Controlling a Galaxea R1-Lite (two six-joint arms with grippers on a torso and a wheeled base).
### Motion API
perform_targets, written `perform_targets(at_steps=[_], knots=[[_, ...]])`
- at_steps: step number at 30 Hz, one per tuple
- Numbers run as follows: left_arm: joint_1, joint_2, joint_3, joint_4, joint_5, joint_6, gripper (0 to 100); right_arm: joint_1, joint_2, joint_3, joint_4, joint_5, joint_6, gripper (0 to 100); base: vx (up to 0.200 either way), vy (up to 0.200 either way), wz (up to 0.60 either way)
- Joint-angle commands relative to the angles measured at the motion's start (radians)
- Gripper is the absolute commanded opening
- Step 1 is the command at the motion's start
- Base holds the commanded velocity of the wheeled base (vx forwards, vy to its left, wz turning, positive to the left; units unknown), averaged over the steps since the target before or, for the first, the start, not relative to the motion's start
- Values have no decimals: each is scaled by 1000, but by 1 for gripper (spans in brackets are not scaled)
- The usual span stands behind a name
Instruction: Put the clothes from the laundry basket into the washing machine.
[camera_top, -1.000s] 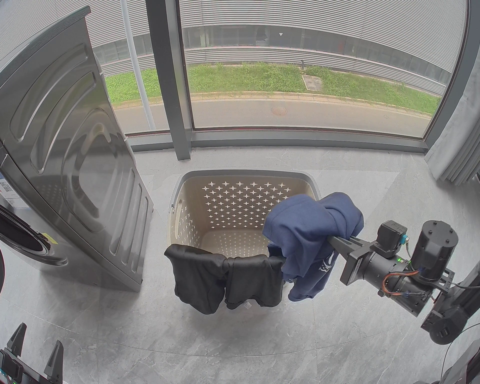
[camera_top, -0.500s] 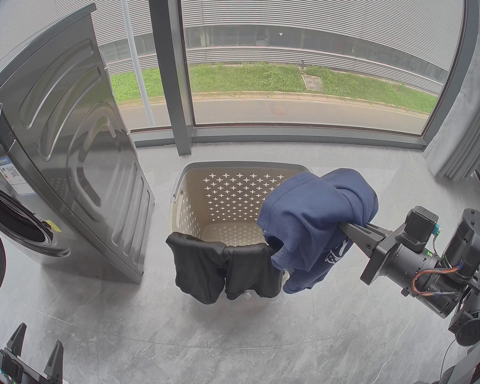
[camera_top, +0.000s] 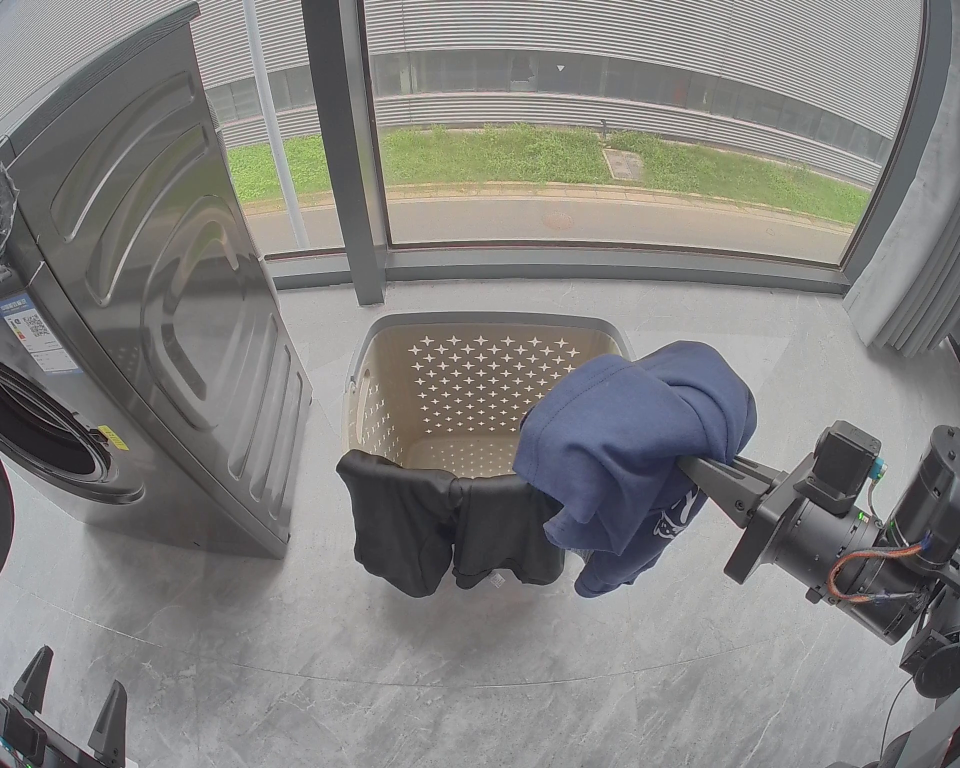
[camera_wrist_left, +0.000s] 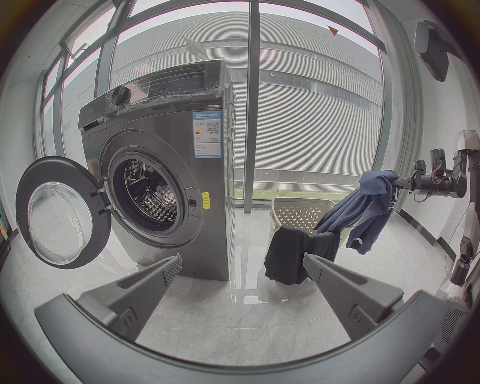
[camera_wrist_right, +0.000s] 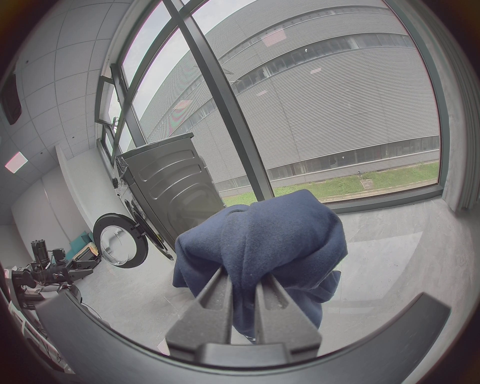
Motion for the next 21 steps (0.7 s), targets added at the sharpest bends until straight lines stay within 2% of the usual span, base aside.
perform_targets(at_steps=[1, 10, 21], knots=[[0, -10, 15, 0, 1, -1, 100, 1, 0, 3, -1, 2, 1, 0, 0, 200, 0], [0, -10, 13, 0, 1, -1, 100, 44, 17, 3, -39, 11, 4, 0, 0, 200, 0], [0, -10, 15, 0, 1, -1, 100, 42, 49, 6, -50, 5, 6, 0, 0, 200, 0]])
